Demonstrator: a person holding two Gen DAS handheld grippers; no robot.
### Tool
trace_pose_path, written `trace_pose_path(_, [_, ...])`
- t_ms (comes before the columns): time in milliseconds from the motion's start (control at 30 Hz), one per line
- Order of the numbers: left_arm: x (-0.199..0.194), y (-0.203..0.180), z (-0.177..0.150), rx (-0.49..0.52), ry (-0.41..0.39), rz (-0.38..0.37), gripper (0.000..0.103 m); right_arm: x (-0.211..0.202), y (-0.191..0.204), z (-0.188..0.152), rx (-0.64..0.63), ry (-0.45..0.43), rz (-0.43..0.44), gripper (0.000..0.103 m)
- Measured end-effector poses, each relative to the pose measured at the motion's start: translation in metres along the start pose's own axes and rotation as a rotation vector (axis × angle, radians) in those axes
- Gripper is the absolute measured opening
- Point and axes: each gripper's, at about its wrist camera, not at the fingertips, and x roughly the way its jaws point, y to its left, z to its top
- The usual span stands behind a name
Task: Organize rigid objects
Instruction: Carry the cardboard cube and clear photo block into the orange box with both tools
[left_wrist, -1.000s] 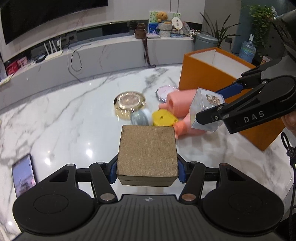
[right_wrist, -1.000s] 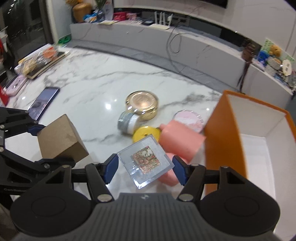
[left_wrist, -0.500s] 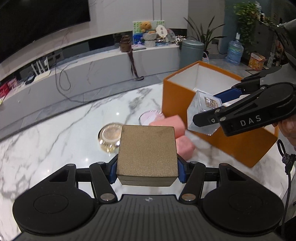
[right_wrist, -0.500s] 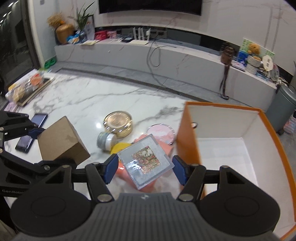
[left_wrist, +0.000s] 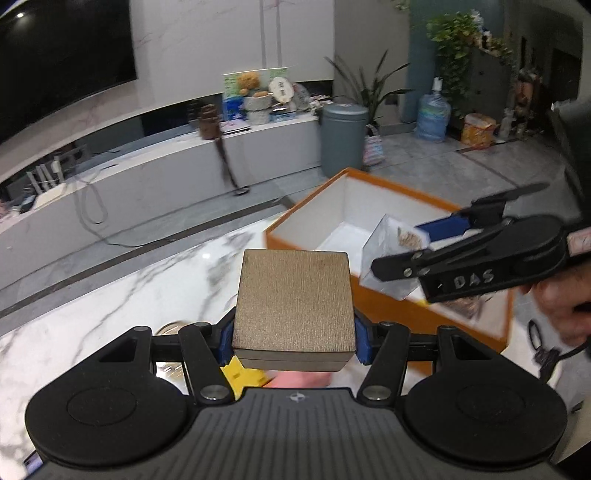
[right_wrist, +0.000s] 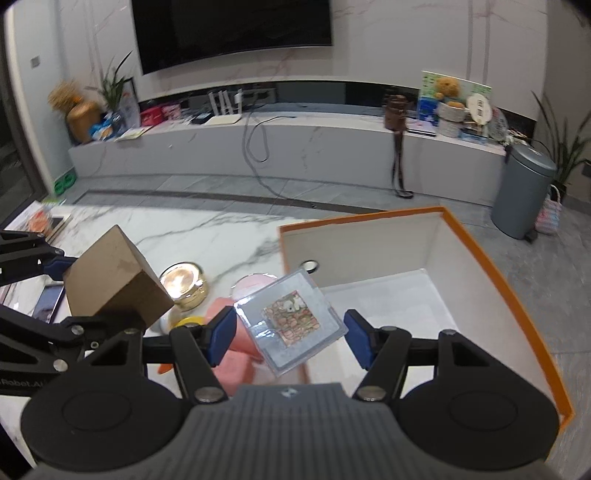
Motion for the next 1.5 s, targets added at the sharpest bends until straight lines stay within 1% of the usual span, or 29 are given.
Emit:
trace_pose_path(300, [0.021,-0.034,0.034,0.082,-0.023,-0.067,0.067,-0.013,-0.057,-0.009,0.131,-0.024,-0.082,0.063])
trace_pose_path(567, [0.047,-0.057,0.056,0.16,-0.017,-0.098,0.067,-0.014,-0.085,-0.018,0.196,-0.014,-0.148,0.063])
trace_pose_path(800, [0.079,-0.069,0.07,0.215,0.038,-0.112,0.067,-0.002,-0.095,-0.022,0.181,0.028,-0.196,0.063])
trace_pose_path(967, [0.098,-0.073,0.072,0.244,0.077,-0.121,0.067,0.008,-0.097,-0.022,0.172,0.051,-0.221,0.063])
trace_pose_path(1133, [0.118,-0.069,0.072,0.244,0.131,-0.127,0.067,0.02,-0.101,-0.021,0.173,0.075,-0.246,0.063])
trace_pose_path(1267, [0.131,-0.061,0.069,0.216,0.191,-0.138,0.067,0.032,-0.102,-0.023,0.175,0.101,-0.249,0.063])
trace_pose_path(1400, [0.141,-0.054,0.067,0.219,0.213,-0.124,0.067,0.043,-0.098,-0.018,0.15,0.127,-0.252,0.063])
trace_pose_path(1500, [0.15,-0.048,0.067,0.198,0.232,-0.122,0.067,0.052,-0.1,-0.015,0.152,0.143,-0.256,0.063])
